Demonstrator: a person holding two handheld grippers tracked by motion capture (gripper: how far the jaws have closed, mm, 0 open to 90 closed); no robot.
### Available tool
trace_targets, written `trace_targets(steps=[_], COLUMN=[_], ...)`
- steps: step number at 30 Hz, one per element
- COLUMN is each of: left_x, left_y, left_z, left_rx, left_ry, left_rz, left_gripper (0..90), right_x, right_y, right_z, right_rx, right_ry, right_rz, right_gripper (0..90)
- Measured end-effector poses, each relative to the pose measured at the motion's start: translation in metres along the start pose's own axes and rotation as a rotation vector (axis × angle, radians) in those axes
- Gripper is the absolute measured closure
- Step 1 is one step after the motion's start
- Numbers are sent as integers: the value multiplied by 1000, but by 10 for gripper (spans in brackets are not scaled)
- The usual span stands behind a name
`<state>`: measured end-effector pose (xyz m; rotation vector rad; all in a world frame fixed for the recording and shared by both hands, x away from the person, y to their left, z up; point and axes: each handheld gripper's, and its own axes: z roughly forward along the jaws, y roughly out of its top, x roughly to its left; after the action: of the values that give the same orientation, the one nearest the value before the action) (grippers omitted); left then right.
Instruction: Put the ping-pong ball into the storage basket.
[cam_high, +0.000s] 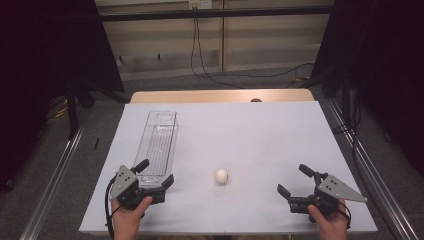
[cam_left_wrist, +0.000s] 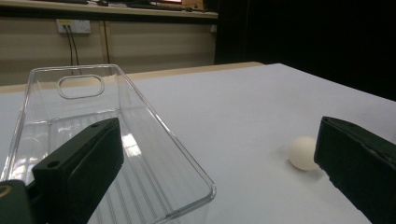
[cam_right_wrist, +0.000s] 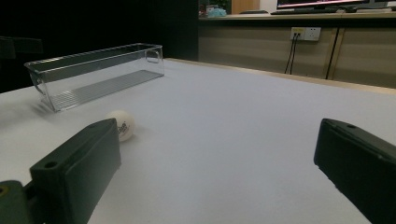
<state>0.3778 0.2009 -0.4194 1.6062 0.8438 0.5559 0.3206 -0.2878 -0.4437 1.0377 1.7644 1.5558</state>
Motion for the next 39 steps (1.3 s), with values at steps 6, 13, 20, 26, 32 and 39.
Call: trace_targets(steps=[6, 13, 20, 26, 32, 39], left_x=[-3, -4, -8, -10, -13, -16], left_y=[2, 4, 4, 5, 7, 8], left_z=[4, 7, 9, 12, 15, 17], left_rx=[6, 8, 14, 21, 18, 26], left_ry=[-4, -18, -18, -20, -28, -32], left_rz=[5, 16, 6, 16, 12, 19], left_gripper=[15, 16, 16, 17, 17, 17], right_x=[0, 0, 0, 0, -1, -1], right_y=[0, 0, 1, 1, 1, 1], right_z=[0, 0, 1, 0, 0, -1], right_rx=[1, -3, -9, -7, -5, -9], right_ry=[1, 3, 2, 5, 12, 8], right_rz=[-1, -4, 0, 1, -6, -5], right_gripper=[2, 3, 3, 4, 4, 6])
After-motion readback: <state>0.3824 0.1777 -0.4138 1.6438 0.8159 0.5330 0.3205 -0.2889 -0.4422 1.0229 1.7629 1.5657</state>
